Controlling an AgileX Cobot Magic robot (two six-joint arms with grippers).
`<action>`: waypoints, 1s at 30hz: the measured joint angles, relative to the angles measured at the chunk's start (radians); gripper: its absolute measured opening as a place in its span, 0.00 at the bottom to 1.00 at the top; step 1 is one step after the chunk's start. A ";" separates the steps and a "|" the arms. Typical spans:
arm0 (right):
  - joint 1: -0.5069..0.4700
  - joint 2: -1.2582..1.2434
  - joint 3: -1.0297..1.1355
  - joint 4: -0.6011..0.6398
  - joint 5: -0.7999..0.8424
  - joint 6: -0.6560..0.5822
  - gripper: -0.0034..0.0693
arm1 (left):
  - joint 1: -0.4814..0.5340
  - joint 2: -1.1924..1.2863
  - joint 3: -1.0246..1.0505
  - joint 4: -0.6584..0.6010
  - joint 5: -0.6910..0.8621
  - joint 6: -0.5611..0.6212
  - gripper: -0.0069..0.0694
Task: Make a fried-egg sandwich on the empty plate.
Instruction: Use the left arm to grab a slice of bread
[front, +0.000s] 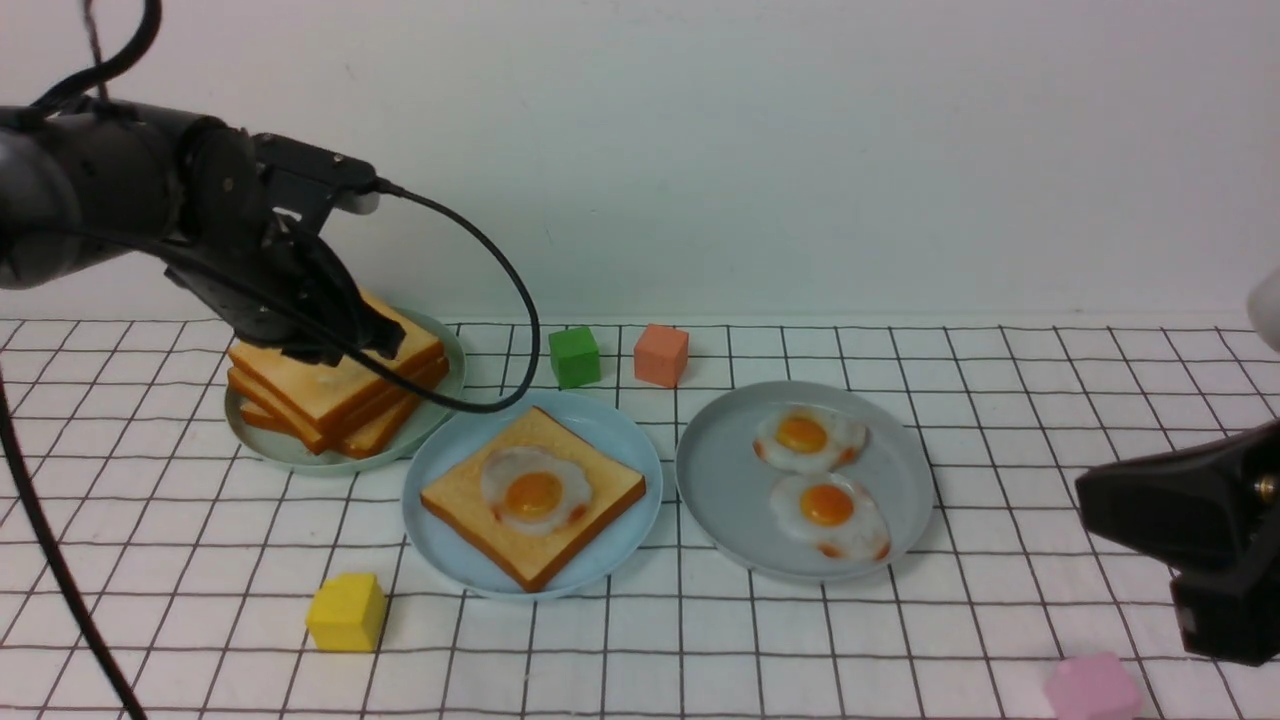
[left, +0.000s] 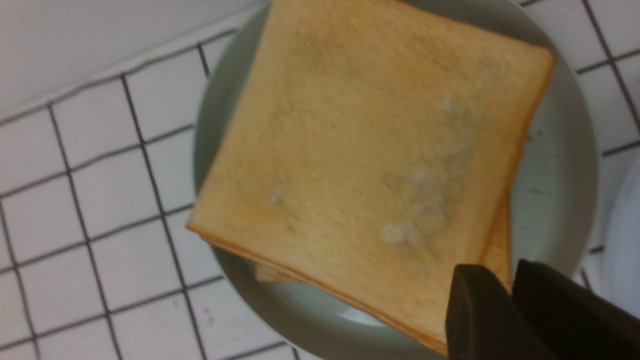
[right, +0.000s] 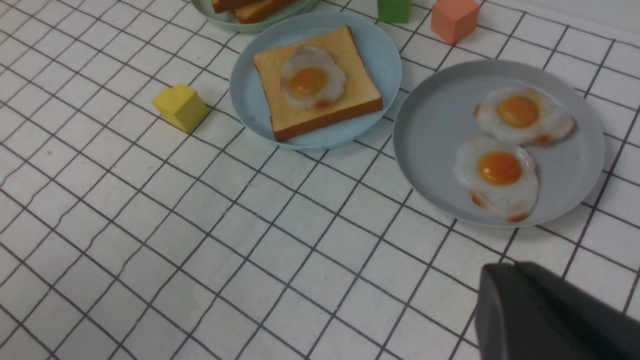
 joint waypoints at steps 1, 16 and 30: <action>0.000 0.000 0.000 0.000 0.000 0.000 0.09 | 0.000 0.007 -0.008 0.009 0.001 0.000 0.30; 0.000 0.000 0.000 0.010 0.024 0.007 0.11 | 0.000 0.156 -0.042 0.068 -0.021 0.078 0.75; 0.000 0.000 0.000 0.027 0.051 0.008 0.13 | -0.004 0.168 -0.050 0.091 -0.024 0.085 0.36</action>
